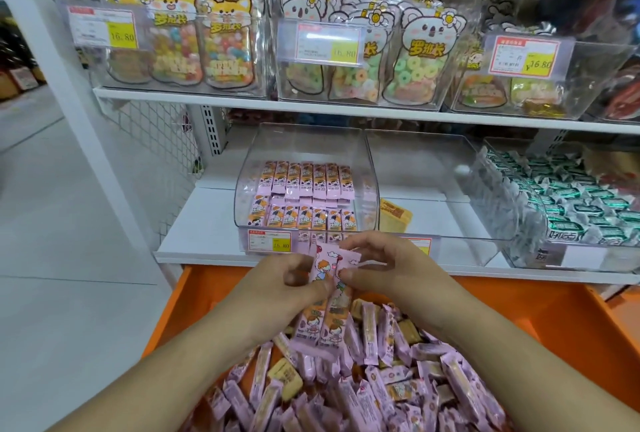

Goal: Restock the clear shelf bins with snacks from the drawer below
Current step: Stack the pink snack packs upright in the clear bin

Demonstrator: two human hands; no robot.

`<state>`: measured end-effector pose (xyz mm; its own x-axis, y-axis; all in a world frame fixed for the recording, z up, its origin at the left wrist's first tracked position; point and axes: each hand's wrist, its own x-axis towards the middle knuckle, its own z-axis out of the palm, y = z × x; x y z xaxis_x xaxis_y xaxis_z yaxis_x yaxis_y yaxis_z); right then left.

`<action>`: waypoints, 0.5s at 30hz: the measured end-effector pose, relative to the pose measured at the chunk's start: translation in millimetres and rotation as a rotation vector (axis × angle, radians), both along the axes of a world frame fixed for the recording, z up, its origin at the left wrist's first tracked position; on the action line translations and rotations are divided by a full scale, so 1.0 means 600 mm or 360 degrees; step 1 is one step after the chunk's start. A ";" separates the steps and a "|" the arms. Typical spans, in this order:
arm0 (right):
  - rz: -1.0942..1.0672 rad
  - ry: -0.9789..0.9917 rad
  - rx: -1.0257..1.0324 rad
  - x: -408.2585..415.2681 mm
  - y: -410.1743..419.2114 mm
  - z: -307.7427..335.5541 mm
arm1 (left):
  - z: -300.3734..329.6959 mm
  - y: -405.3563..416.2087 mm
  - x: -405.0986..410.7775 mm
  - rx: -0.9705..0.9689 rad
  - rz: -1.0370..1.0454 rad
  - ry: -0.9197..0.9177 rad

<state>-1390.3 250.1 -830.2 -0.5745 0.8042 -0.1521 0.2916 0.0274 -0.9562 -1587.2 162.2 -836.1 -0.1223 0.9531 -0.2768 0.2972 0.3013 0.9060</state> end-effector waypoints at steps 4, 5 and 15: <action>-0.0080 -0.0097 0.0191 -0.019 -0.011 0.003 | 0.005 0.001 0.001 0.0042 -0.0081 -0.0016; -0.0096 -0.0068 0.0221 -0.025 -0.012 0.004 | 0.007 0.003 -0.001 0.0034 -0.0089 -0.0007; -0.0246 0.0107 0.0433 -0.133 0.102 0.077 | 0.043 0.058 -0.121 0.0551 0.0178 0.0936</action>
<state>-1470.1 311.6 -783.9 -0.4436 0.8888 0.1148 0.2487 0.2452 -0.9370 -1659.9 197.0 -810.0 -0.2618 0.9475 0.1837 0.7527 0.0813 0.6533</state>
